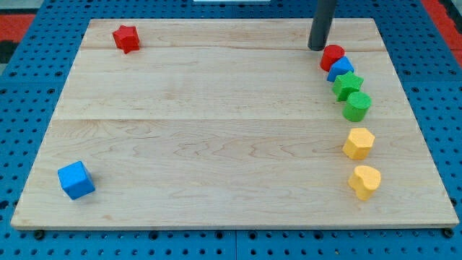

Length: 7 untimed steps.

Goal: Slightly push the red circle close to the blue triangle

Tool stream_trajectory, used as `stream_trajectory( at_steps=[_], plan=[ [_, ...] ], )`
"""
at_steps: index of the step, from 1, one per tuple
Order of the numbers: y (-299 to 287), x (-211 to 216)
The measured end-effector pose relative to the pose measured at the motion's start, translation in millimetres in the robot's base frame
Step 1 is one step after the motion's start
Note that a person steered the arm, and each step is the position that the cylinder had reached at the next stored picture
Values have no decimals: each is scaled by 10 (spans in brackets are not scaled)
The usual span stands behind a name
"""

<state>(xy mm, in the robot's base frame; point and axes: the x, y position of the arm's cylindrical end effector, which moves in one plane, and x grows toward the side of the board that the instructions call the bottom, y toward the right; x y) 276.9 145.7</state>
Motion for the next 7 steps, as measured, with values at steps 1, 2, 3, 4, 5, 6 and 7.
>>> stream_trajectory(
  at_steps=[1,2,3,4,5,6,7],
  plan=[
    [-220,13],
    [-183,192],
    [-183,291],
    [-103,291],
    [-16,221],
    [98,208],
    [181,208]
  ],
)
